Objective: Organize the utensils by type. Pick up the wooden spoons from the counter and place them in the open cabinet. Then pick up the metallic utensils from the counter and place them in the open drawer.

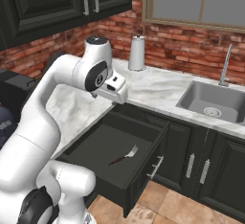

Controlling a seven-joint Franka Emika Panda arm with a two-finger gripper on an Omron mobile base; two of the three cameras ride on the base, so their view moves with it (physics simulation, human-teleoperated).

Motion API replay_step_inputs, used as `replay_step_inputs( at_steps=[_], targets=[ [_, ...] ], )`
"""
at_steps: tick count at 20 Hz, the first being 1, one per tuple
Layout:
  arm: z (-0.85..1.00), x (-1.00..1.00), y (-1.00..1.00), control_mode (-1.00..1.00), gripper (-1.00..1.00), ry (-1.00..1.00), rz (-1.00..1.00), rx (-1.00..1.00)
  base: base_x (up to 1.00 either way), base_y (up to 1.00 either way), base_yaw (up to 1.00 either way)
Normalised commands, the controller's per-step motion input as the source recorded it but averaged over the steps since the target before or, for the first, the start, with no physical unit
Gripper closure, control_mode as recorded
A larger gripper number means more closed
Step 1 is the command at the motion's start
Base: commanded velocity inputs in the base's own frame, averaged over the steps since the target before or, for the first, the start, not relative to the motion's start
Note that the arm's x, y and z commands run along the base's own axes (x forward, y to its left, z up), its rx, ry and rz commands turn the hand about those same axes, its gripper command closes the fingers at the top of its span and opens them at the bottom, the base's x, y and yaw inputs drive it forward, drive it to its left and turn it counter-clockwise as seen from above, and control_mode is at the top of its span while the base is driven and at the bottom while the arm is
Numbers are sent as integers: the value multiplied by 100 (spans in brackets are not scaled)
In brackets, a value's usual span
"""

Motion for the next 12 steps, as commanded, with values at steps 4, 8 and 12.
replay_step_inputs(
  at_steps=[4, 8, 12],
  targets=[
    [0, 0, 0, -100, -100, 0, 0, 0, 0, 0, 0],
    [-1, -3, 0, -100, -100, 0, 0, 0, 0, 0, 0],
    [-2, -22, 0, 100, -100, -2, 0, 0, -40, -1, -1]
  ],
)
